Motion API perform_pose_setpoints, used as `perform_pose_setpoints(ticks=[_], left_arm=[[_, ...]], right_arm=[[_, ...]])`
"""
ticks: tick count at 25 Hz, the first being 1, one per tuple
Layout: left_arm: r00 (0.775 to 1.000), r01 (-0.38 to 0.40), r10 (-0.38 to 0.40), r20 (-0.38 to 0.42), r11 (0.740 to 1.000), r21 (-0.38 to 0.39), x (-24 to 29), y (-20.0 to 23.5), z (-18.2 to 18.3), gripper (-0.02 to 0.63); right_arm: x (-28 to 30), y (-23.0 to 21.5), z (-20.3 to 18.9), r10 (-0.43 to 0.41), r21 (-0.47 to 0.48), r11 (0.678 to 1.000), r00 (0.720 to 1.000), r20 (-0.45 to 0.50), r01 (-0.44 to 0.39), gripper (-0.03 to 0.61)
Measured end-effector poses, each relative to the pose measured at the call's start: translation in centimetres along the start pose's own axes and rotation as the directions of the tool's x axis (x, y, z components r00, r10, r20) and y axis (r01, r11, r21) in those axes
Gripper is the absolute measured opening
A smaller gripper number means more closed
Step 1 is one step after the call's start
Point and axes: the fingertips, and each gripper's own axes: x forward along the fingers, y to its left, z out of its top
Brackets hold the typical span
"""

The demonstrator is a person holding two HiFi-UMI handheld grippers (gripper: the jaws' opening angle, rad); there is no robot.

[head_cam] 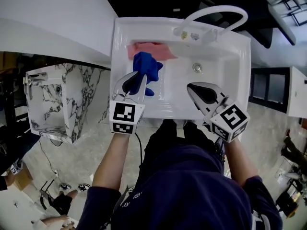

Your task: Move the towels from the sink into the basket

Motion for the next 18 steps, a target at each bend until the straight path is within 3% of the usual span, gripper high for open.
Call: perform_pose_setpoints(ticks=[18], left_arm=[[0.992, 0.109, -0.115, 0.043, 0.986, 0.125, 0.2, -10.8, 4.3, 0.049]], right_arm=[[-10.5, -2.0, -2.5, -0.145, 0.054, 0.989, 0.983, 0.109, 0.14, 0.006]])
